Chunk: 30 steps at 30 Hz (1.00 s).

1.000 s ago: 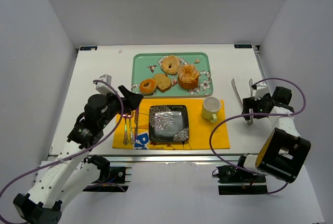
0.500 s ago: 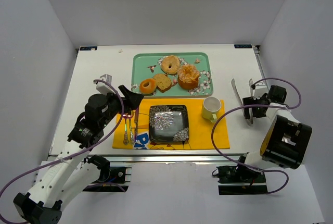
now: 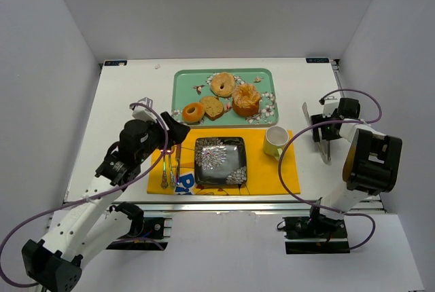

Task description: Place the bread

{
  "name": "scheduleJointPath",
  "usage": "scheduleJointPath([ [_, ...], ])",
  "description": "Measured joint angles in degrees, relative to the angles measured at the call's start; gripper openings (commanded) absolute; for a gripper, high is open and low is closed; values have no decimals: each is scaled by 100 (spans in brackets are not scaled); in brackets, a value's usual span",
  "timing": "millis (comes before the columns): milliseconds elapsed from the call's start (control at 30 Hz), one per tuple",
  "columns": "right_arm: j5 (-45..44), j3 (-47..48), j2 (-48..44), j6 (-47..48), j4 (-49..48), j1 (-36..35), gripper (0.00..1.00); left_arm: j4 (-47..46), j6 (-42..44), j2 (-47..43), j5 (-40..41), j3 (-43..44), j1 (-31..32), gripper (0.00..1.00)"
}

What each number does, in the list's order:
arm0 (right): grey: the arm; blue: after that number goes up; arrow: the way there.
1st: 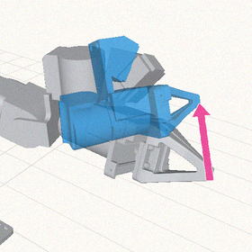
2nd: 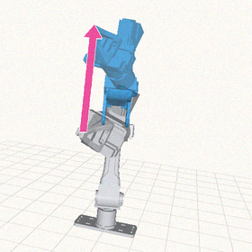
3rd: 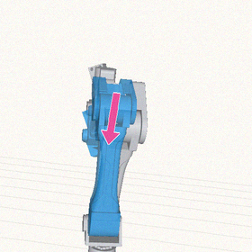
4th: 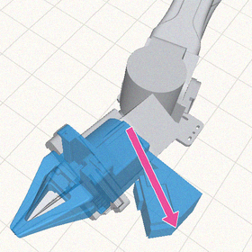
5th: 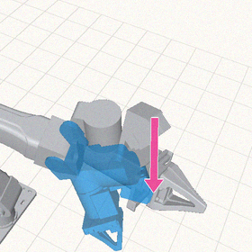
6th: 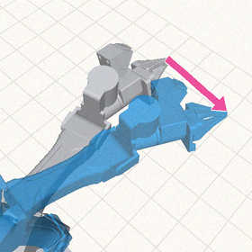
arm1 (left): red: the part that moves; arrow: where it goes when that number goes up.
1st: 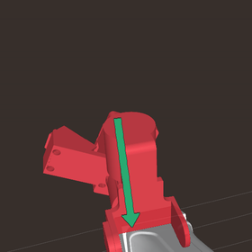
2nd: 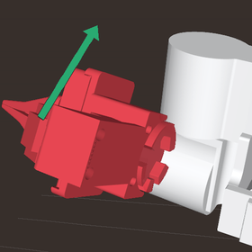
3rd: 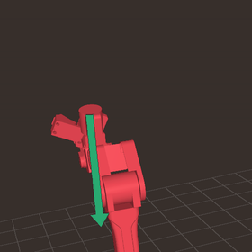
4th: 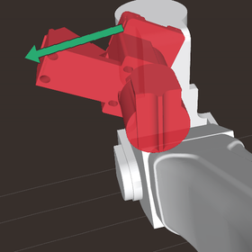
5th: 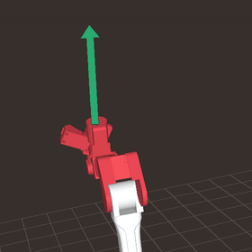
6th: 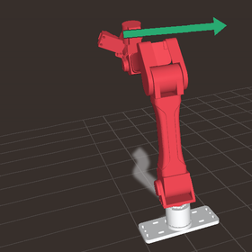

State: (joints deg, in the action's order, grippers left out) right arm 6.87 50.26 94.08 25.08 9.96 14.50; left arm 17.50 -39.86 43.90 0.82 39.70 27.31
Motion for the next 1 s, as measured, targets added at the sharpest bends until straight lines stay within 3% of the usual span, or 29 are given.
scheduleJointPath([
  [300,-68,46,57,-74,-33,0,60,-46,42,236,2,2,0,87],
  [467,4,-57,-28,-61,11,0,29,-81,90,256,0,22,0,88],
  [633,175,-44,-50,-48,105,0,10,-85,111,254,0,52,0,88],
  [833,629,431,-201,-94,638,-13,11,-72,118,105,7,55,0,88],
  [1000,1049,1611,-249,-332,839,-262,23,-68,101,-98,22,55,0,88],
])
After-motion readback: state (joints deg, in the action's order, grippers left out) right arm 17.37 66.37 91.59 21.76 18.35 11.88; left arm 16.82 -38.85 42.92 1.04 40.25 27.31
